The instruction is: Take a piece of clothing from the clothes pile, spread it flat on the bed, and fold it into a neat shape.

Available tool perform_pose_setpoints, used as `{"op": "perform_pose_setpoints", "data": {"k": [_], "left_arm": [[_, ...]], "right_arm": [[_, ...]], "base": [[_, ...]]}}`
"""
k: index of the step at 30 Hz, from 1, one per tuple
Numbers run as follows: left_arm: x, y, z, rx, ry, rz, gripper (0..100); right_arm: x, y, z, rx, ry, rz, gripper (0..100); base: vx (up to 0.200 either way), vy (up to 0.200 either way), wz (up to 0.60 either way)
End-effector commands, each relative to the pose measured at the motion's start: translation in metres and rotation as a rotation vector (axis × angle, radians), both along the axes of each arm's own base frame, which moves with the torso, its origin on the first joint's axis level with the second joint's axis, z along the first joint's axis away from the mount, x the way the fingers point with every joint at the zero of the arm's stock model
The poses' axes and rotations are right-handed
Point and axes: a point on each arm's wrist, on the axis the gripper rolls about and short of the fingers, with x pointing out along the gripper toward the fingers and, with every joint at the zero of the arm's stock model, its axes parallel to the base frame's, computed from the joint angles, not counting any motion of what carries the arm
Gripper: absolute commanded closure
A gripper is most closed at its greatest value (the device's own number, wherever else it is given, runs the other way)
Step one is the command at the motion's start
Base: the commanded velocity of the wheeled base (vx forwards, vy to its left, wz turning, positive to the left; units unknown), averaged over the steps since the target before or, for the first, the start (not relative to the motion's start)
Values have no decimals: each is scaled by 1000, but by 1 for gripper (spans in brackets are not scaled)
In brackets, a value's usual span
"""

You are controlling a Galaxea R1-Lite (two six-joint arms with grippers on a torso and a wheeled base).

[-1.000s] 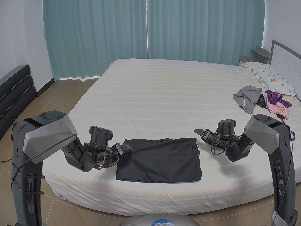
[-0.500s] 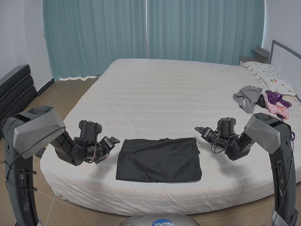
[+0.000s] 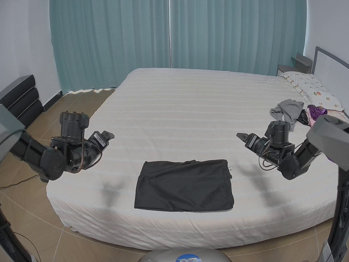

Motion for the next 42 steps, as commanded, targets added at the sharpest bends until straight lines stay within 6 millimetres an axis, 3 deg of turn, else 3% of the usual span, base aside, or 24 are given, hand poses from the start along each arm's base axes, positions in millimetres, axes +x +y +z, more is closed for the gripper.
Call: {"op": "perform_pose_setpoints", "data": {"k": [1,3,4,5,6,10,12,13,14,19,26,31,40,42], "left_arm": [[-96,21,75,79,-220,-5,0],[-117,26,85,95,-269,8,0],[-117,26,85,95,-269,8,0],[-141,29,92,130,-311,29,0],[-150,31,93,157,-320,43,0],[-182,38,89,249,-329,75,0],[-208,42,85,247,-369,59,0],[-208,42,85,247,-369,59,0],[-230,45,83,240,-404,38,0],[-268,59,79,309,-400,43,0],[-305,73,73,397,-433,54,0],[-341,83,62,540,-465,103,0],[-383,84,41,749,-489,233,0],[-387,83,39,765,-485,261,0]], "right_arm": [[-115,-24,99,-111,-210,21,0],[-144,-30,102,-164,-221,36,0],[-144,-30,102,-164,-221,36,0],[-175,-38,106,-215,-254,43,0],[-187,-41,107,-229,-273,44,0],[-219,-49,110,-254,-321,35,0],[-240,-54,107,-281,-329,34,0],[-240,-54,107,-281,-329,34,0],[-256,-61,103,-308,-333,23,0],[-290,-71,99,-351,-376,-8,0],[-325,-76,97,-352,-404,5,0],[-369,-81,84,-461,-430,65,0],[-432,-90,69,-569,-426,28,0],[-436,-91,71,-583,-390,-1,0]], "base": [[0,0,0],[0,0,0],[0,0,0],[0,0,0],[0,0,0],[0,0,0],[0,0,0],[0,0,0],[0,0,0],[0,0,0],[0,0,0],[0,0,0],[0,0,0],[0,0,0]]}}
